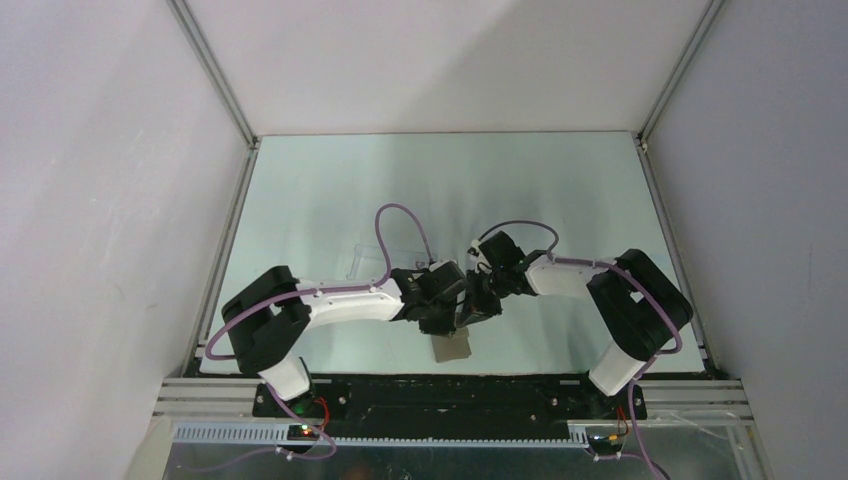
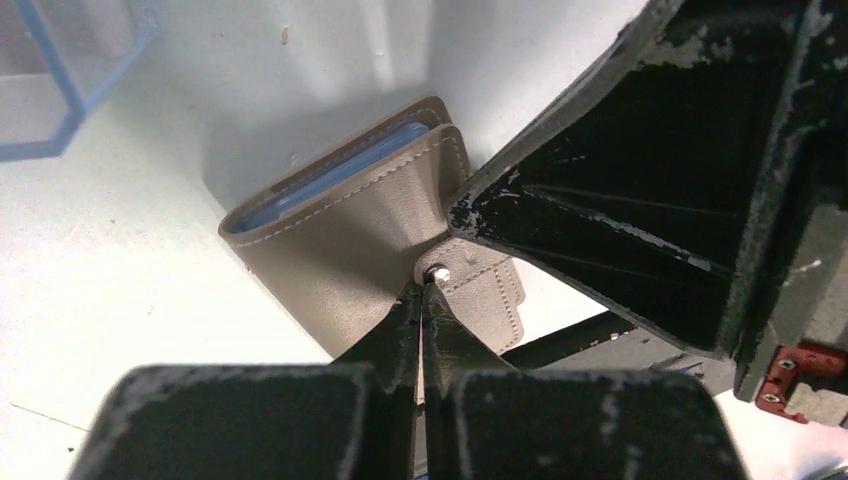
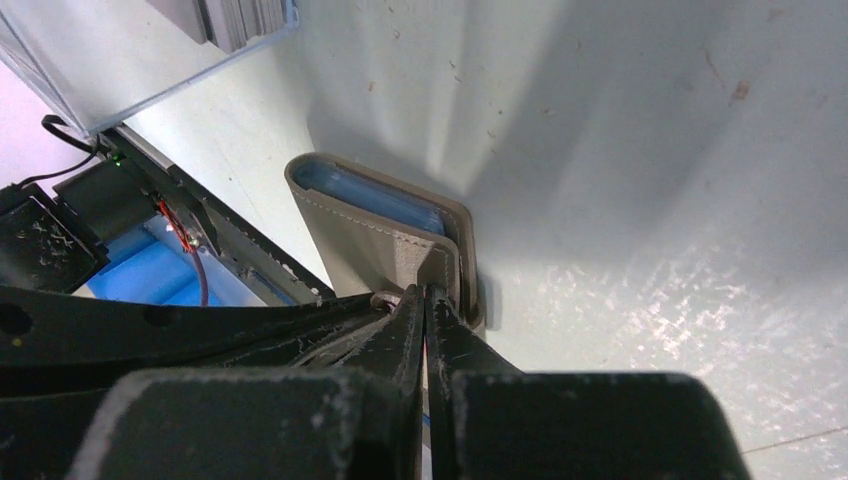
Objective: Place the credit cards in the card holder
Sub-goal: Close the card holder at the center of the board.
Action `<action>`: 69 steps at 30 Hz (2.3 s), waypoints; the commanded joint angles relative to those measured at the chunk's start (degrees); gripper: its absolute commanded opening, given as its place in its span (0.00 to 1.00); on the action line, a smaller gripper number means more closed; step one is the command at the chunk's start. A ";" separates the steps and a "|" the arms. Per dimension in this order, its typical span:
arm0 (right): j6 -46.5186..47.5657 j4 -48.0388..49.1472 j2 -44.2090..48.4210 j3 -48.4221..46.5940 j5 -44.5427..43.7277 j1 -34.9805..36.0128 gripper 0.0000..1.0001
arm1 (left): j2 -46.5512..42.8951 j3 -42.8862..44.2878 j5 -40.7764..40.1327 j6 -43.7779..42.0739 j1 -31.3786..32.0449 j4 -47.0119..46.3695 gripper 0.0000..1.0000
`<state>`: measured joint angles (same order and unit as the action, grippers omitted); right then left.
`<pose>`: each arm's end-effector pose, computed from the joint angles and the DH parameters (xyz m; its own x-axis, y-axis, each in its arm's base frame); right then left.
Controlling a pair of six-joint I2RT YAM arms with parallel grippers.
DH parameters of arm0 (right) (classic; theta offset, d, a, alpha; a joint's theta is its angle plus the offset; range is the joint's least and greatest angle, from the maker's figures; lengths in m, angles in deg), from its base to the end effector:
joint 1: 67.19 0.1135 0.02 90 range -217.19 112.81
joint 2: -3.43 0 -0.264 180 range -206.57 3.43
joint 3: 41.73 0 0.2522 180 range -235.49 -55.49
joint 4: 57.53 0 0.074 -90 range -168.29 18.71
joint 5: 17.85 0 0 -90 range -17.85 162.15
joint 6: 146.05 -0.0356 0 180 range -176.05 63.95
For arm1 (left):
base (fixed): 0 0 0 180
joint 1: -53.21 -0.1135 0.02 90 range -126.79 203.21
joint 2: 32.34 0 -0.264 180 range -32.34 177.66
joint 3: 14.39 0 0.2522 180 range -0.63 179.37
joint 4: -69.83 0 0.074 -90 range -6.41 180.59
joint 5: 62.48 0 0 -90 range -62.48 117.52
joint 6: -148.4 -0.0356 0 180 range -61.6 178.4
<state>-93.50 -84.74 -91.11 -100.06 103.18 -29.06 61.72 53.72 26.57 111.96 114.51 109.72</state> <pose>0.2177 0.1942 0.1342 -0.9905 -0.1151 -0.0749 -0.1363 0.7578 0.6381 0.1495 -0.2719 0.1665 -0.9632 0.0843 -0.2553 0.1665 0.9326 -0.3203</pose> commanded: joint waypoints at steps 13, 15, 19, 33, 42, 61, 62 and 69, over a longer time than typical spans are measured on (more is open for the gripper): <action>1.70 -3.24 -4.55 -2.65 -6.86 1.68 0.00 | -4.41 -2.74 -1.77 0.14 1.33 3.04 0.00; 1.64 -3.35 -4.64 -2.77 -6.86 1.74 0.00 | -4.54 -2.83 -1.77 0.18 1.48 3.31 0.00; 1.47 -3.30 -4.84 -2.78 -6.77 1.93 0.00 | -4.16 -2.45 -1.72 0.31 2.07 3.41 0.00; 1.61 -3.20 -4.73 -3.30 -5.30 2.40 0.01 | -2.37 0.12 -1.70 -0.33 2.42 3.38 0.00; 1.26 -2.93 -3.46 -3.88 -3.60 2.34 0.01 | -0.80 2.31 -2.20 -0.88 2.45 3.33 0.00; -0.09 -4.25 6.22 -3.93 1.43 -0.84 0.03 | -1.84 1.26 -1.97 0.10 2.18 -0.86 0.00; 0.00 -4.77 6.35 -3.94 1.46 -0.86 0.03 | -1.95 1.14 -2.00 0.20 2.22 -1.05 0.00; 2.01 -8.49 7.13 -3.87 -0.68 0.10 0.02 | -2.05 0.29 -1.72 0.51 2.07 -1.80 0.00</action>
<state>-93.30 -90.23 -85.91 -103.41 103.50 -29.74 61.09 54.49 24.80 111.96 116.32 109.72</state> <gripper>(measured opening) 0.031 0.003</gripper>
